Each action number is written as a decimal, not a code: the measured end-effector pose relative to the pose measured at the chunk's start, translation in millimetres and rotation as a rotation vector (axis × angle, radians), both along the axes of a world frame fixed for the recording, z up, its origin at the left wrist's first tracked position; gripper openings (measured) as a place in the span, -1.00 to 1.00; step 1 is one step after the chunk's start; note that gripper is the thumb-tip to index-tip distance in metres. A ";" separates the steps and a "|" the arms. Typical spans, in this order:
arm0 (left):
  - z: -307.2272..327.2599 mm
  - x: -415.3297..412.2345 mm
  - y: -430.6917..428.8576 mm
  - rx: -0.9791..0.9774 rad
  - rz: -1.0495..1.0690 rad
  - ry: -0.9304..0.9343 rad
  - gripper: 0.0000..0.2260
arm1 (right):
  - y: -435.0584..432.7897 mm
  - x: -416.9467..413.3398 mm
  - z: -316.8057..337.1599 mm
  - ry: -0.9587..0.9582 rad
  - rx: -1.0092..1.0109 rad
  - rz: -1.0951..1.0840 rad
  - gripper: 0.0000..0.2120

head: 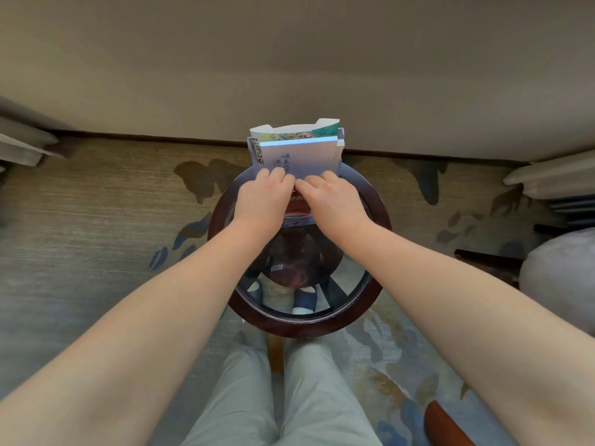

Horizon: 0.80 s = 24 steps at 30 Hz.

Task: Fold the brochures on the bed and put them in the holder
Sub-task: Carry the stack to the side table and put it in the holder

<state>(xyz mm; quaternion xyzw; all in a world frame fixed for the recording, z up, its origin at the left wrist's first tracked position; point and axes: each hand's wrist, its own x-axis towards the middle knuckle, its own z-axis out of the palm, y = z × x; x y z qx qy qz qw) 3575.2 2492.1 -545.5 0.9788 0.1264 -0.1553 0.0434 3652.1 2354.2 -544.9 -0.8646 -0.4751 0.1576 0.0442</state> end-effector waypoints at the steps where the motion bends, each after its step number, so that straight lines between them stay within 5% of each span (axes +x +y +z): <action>1: -1.0 -2.4 -1.0 0.000 -0.011 0.017 -0.52 | -1.6 -1.3 -1.1 0.005 -0.002 0.003 -0.52; 5: -5.2 -20.5 -1.9 -0.012 0.030 0.004 -0.43 | -12.9 -6.6 -1.9 -0.033 -0.042 -0.068 -0.30; 13: -23.5 -68.8 2.1 -0.122 0.501 0.038 -0.05 | -32.3 -20.4 -8.6 0.091 -0.086 -0.442 0.02; 20: -48.8 -59.9 -11.3 -0.596 0.581 0.028 -0.18 | -32.6 -23.1 -34.7 0.444 -0.242 -0.732 -0.09; 24: -52.7 -43.8 -20.1 -0.611 0.715 -0.047 -0.12 | -28.7 -28.2 -47.7 0.433 -0.227 -0.700 -0.15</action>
